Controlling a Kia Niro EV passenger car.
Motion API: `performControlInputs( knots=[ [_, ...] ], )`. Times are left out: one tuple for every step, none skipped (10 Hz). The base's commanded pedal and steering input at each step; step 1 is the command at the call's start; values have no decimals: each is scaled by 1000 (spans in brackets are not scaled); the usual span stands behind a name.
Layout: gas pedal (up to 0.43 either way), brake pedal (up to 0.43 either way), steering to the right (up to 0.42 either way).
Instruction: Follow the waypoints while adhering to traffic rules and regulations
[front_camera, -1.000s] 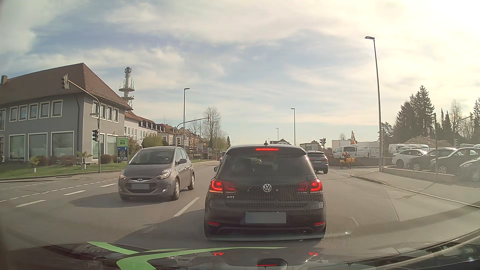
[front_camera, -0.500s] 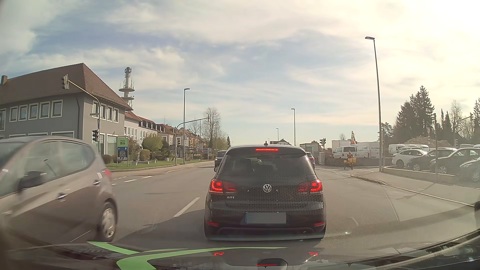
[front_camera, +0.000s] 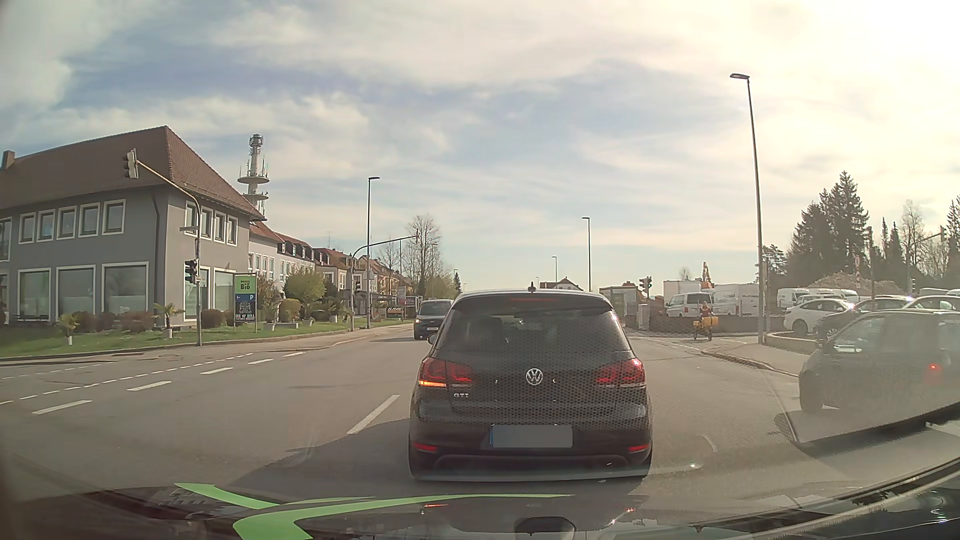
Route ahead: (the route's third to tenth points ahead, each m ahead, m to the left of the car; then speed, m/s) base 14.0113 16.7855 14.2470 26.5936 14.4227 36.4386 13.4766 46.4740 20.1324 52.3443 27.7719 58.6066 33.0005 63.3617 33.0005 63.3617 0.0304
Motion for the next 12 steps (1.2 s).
performControlInputs(
  knots=[
    [0, 238, 2],
    [0, 238, 2],
    [0, 238, 2],
    [0, 238, 2],
    [0, 238, 2],
    [0, 238, 2],
    [0, 238, 2],
    [0, 238, 2],
    [0, 244, 2],
    [0, 244, 2],
    [0, 244, 1],
    [0, 244, 2]
  ],
)
